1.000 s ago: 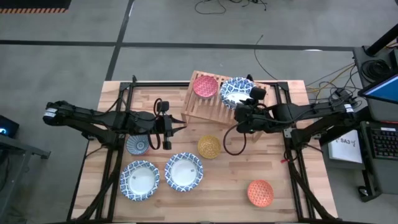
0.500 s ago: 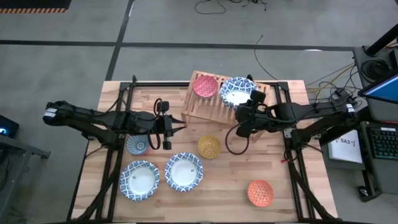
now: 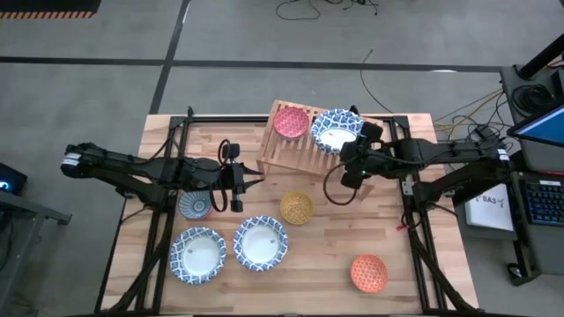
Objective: Place and stack bowls onto a shelf
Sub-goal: Stack the white pattern bowl on top of the other white pattern bowl on the shelf, then stack the yellow pattern bowl on top of the red pattern bowl
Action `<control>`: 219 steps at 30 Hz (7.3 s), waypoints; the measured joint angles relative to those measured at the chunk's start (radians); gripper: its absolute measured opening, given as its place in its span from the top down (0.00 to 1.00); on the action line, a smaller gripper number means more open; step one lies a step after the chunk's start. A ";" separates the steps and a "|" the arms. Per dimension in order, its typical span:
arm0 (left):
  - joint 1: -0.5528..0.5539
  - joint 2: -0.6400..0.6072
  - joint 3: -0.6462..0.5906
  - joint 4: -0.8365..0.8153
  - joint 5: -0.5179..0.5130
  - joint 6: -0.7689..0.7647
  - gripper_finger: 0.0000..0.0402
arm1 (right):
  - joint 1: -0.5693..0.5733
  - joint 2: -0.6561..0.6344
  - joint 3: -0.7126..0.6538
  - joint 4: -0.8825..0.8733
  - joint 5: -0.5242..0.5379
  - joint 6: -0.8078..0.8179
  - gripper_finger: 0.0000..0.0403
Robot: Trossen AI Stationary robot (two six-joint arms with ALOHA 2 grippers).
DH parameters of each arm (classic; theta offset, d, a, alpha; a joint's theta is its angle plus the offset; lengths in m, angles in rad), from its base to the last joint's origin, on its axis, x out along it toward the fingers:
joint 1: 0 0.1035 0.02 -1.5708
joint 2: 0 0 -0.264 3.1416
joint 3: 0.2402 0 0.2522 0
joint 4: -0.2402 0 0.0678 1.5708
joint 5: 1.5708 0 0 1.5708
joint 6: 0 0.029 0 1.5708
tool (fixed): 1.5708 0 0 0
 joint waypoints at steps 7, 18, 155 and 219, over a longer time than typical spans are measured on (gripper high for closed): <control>0.000 0.000 0.000 -0.001 0.000 0.000 0.87 | -0.002 -0.010 0.003 -0.004 0.000 0.007 0.60; 0.000 0.000 0.000 -0.001 0.000 0.012 0.87 | -0.001 -0.092 0.032 0.063 -0.049 0.000 0.60; -0.070 0.899 0.500 -0.278 0.245 -0.307 0.98 | 0.432 -0.865 -0.986 1.200 -0.201 -0.286 0.98; 0.499 0.846 1.376 -1.061 0.357 0.330 1.00 | 0.432 -0.864 -0.986 1.197 -0.201 -0.290 0.98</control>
